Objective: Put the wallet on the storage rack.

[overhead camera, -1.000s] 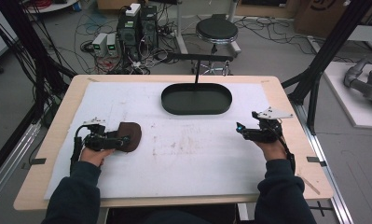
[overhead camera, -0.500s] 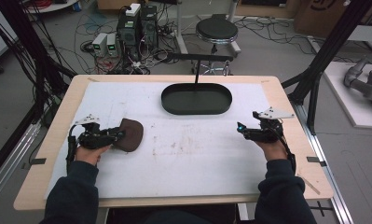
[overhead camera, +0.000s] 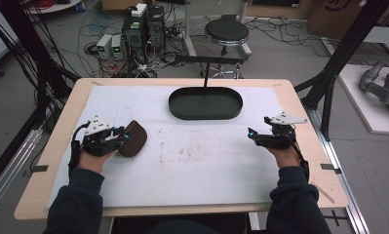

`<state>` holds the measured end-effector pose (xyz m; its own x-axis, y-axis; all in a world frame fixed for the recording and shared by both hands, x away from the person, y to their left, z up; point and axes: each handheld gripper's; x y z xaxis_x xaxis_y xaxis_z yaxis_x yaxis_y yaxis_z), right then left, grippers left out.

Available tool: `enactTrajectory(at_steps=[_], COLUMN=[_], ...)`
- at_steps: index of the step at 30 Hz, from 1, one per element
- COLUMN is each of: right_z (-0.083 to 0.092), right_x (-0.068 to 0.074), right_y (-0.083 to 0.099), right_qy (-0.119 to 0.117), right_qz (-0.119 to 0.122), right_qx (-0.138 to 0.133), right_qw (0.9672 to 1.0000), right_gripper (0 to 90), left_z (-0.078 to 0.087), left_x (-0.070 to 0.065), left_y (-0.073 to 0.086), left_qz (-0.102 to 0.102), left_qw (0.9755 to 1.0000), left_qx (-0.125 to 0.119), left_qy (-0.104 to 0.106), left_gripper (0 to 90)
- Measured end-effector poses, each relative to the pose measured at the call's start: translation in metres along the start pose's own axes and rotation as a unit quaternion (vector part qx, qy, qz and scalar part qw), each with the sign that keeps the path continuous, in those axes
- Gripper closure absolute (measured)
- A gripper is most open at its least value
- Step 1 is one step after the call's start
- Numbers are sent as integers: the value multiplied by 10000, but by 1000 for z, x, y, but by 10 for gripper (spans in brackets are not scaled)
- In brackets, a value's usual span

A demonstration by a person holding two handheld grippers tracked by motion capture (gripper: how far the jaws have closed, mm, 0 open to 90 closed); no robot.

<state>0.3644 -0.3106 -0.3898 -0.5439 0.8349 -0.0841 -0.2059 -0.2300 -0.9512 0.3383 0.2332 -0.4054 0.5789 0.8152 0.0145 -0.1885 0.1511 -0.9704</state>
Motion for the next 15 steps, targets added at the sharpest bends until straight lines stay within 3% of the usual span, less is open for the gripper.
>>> enactTrajectory(at_steps=[2, 3, 8, 15], right_z=[0, 0, 0, 0], right_x=[0, 0, 0, 0], right_y=[0, 0, 0, 0], right_qy=[-6, -5, 5, -2], right_qz=[16, 11, -4, 13], right_qx=[1, 7, 4, 13], right_qw=[10000, 10000, 10000, 10000], right_gripper=[218, 218, 218, 218], left_z=[0, -2, -2, -2], left_x=[-2, -5, -9, -17], left_y=[-1, -1, -1, -3], left_qz=[-61, -47, -167, -388], left_qw=[10000, 9997, 9994, 9974], left_qx=[-18, -23, -115, -244], left_qy=[37, 240, 287, 562], left_gripper=[642, 637, 625, 613])
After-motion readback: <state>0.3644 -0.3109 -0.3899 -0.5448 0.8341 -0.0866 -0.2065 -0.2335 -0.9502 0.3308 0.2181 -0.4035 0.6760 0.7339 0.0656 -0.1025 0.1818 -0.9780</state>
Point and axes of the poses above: each handheld gripper's, and its own axes: z roughly backward along the jaws, y roughly out of its underside, x roughly to its left, and after that the axes turned 13 degrees about -x, right-handed
